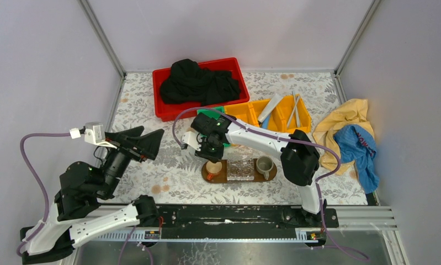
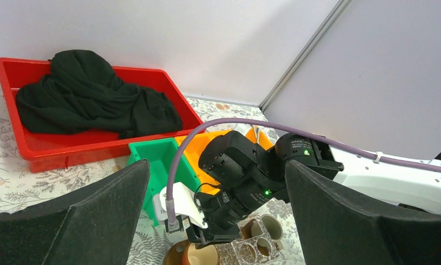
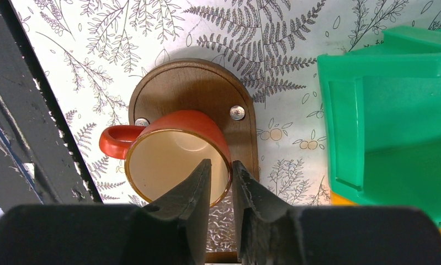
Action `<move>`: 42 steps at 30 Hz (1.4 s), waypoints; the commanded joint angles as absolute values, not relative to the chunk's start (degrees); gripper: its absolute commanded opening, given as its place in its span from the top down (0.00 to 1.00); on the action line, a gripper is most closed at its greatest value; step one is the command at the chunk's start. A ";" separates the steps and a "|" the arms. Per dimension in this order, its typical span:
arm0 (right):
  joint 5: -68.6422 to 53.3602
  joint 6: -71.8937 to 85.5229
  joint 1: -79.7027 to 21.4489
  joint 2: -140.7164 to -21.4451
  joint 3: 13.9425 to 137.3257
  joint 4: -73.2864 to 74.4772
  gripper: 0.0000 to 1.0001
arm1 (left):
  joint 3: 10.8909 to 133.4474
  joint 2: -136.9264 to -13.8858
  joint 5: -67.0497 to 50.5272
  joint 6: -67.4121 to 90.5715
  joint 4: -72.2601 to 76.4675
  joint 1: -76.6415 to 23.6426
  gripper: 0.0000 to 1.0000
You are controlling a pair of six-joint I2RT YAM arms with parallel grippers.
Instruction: Prepare toiletry sets of a toothbrush and toothpaste on the tray
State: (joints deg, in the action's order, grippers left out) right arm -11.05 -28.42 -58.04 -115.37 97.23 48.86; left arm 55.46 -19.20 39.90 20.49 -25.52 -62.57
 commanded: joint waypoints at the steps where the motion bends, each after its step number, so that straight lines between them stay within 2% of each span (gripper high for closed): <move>1: -11.01 -28.06 -58.46 -114.56 99.67 49.70 0.71 | 54.93 -18.54 39.95 20.79 -25.33 -62.28 0.00; 5: -10.68 -28.27 -58.49 -113.07 100.54 50.55 0.65 | 55.06 -18.67 39.20 21.28 -25.27 -62.24 0.00; 12: -10.18 -29.24 -58.39 -107.51 101.00 52.02 0.41 | 55.78 -19.00 35.14 22.57 -24.88 -62.27 0.00; 17: -12.53 -30.48 -57.06 -102.90 99.08 52.99 0.37 | 56.01 -18.36 26.90 22.43 -20.79 -62.27 0.00; 23: -24.31 -34.43 -50.21 -95.76 95.36 54.93 0.37 | 56.60 -18.02 19.71 22.67 -16.07 -62.27 0.00; 28: -37.71 -34.58 -38.28 -86.50 90.82 54.19 0.37 | 56.04 -19.49 18.59 22.94 -14.77 -62.30 0.00; 33: -50.62 -28.36 -20.87 -75.40 81.87 44.46 0.34 | 52.49 -23.23 18.10 23.42 -13.53 -62.23 0.00; 36: -55.87 -21.06 -11.25 -68.33 74.25 34.70 0.28 | 50.47 -27.10 17.36 23.58 -12.65 -62.26 0.00; 42: -57.47 -6.66 1.96 -57.70 61.01 15.49 0.05 | 49.73 -36.27 14.57 22.96 -10.78 -62.24 0.00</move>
